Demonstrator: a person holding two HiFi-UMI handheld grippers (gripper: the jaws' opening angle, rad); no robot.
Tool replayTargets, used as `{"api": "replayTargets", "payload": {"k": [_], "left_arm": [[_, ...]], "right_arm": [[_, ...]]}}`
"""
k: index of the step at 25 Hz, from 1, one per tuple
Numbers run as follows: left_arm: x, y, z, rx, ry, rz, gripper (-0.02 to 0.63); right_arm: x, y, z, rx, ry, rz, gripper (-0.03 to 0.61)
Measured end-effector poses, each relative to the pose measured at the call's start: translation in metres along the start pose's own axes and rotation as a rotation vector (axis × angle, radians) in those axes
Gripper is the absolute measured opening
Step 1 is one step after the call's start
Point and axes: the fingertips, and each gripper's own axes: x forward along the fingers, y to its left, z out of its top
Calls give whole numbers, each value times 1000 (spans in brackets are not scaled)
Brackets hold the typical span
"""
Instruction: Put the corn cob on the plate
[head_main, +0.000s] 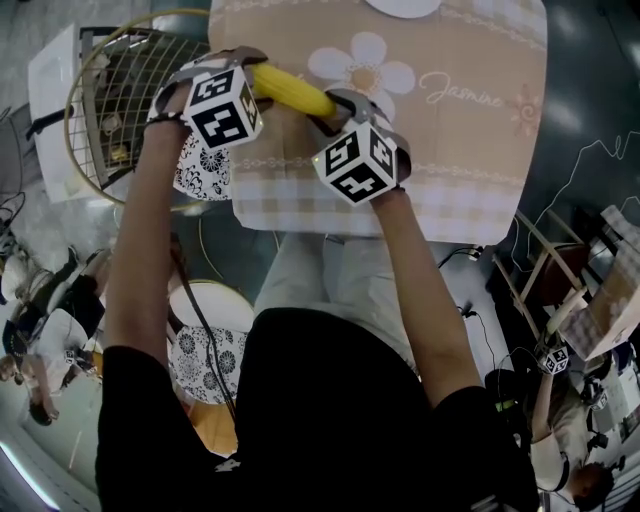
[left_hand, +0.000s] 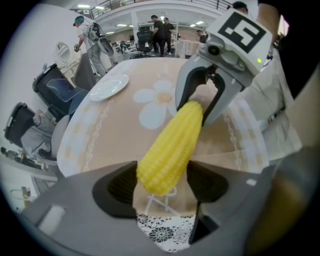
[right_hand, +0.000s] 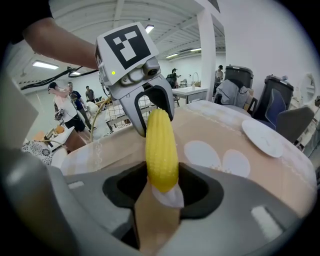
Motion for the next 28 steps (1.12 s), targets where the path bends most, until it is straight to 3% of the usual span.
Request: {"api": "replayTargets", "payload": {"k": [17,28], "left_arm": [[-20,24,28,7,-12,30,302],[-27,51,67,8,-42,45,301]], "right_arm": [[-21,-36,11,-31,9,-1,196],[-45,-77,15,-59,16,-27,196]]}}
